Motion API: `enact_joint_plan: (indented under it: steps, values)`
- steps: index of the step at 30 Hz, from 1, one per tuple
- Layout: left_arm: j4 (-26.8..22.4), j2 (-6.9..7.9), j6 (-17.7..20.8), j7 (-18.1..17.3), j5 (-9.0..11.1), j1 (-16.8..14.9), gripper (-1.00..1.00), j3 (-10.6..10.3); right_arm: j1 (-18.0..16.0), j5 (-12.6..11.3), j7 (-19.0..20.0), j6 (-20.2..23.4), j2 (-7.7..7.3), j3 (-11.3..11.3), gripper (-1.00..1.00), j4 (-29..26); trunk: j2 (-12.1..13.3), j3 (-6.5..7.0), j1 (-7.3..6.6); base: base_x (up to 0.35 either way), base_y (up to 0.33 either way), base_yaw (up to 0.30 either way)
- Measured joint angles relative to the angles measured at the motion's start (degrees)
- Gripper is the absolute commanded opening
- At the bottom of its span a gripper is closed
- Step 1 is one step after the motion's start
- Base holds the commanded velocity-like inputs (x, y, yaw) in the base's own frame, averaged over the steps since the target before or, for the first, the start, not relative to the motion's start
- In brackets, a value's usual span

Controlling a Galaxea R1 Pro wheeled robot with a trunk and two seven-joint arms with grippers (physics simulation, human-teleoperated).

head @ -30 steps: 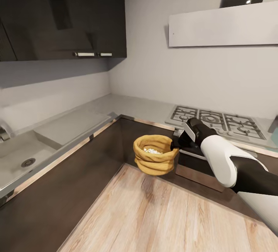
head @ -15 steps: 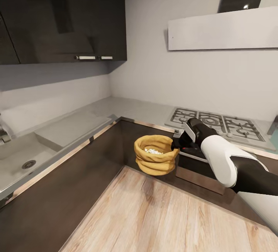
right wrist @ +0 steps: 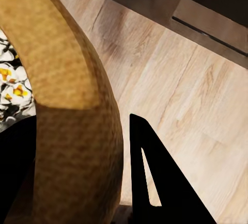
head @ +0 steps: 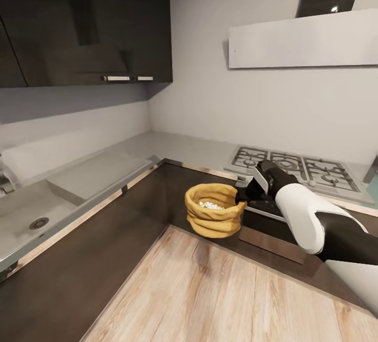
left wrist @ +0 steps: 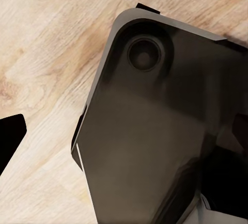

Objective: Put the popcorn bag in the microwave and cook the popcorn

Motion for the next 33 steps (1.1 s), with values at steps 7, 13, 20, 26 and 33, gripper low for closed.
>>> enact_joint_plan:
  steps: [7, 13, 20, 26, 33]
  values:
    - [0.0, 0.00, 0.0, 0.0, 0.0, 0.0, 1.00, 0.0, 0.0, -0.2, -0.1, 0.0, -0.51, 0.0, -1.00, 0.2, 0.0, 0.10, 0.00, 0.000, 0.000, -0.201]
    - [0.0, 0.00, 0.0, 0.0, 0.0, 0.0, 1.00, 0.0, 0.1, -0.1, -0.1, 0.0, -0.64, 0.0, -1.00, 0.2, 0.0, 0.26, 0.00, 0.000, 0.000, -0.239]
    - [0.0, 0.00, 0.0, 0.0, 0.0, 0.0, 1.00, 0.0, 0.1, -0.2, -0.1, 0.0, -1.15, 0.0, -1.00, 0.1, 0.0, 0.48, 0.00, 0.000, 0.000, -0.239]
    - [0.0, 0.00, 0.0, 0.0, 0.0, 0.0, 1.00, 0.0, 0.1, 0.0, -0.1, 0.0, -1.68, 0.1, -1.00, 0.1, 0.0, 0.68, 0.00, 0.000, 0.000, -0.239]
    - [0.0, 0.00, 0.0, 0.0, 0.0, 0.0, 1.00, 0.0, 0.1, 0.0, 0.0, 0.0, -2.20, 0.0, -1.00, 0.1, 0.0, 0.92, 0.00, 0.000, 0.000, -0.239]
